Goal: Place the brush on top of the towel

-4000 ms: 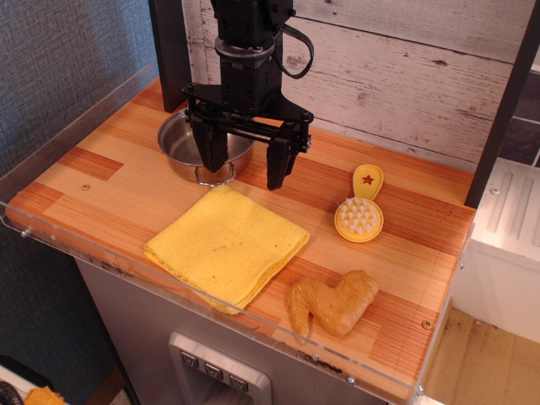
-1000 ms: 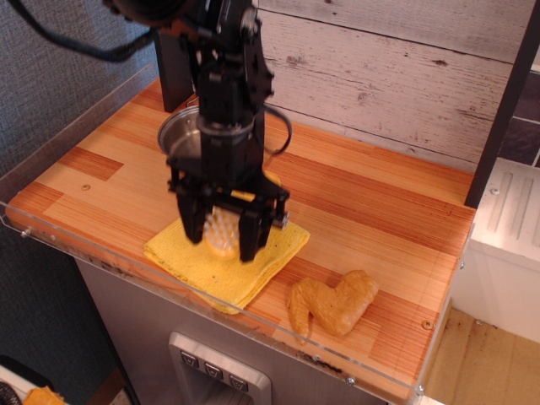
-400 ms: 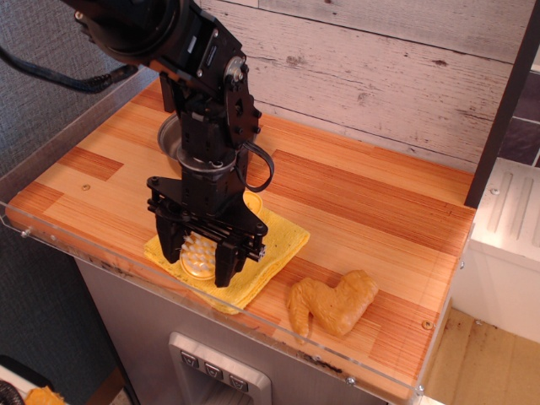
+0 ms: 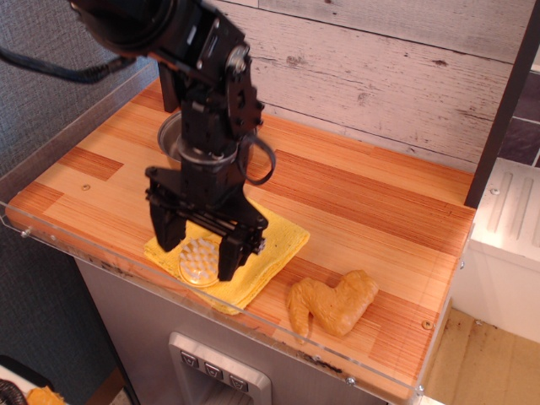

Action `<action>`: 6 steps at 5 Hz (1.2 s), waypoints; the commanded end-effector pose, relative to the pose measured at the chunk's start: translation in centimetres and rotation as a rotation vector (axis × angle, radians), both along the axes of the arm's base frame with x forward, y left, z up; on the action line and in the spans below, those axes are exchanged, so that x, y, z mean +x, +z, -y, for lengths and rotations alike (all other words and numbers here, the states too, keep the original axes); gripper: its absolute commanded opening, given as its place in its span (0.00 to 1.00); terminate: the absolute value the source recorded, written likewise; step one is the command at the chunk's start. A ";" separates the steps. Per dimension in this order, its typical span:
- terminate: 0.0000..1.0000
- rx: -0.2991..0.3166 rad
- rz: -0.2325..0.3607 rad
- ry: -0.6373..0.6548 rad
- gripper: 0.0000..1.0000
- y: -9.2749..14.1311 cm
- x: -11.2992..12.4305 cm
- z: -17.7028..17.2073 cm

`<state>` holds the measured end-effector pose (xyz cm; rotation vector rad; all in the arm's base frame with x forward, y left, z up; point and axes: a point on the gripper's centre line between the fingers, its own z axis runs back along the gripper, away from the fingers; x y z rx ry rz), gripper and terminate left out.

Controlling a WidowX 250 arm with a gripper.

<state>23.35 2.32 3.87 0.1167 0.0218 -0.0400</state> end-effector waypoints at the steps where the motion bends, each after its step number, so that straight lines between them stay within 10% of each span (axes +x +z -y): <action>1: 0.00 -0.033 0.112 -0.011 1.00 4.7 0.2 -0.4; 5: 0.00 -0.092 0.117 -0.085 1.00 5.1 1.7 -1.2; 6: 1.00 -0.092 0.117 -0.085 1.00 5.1 1.7 -1.2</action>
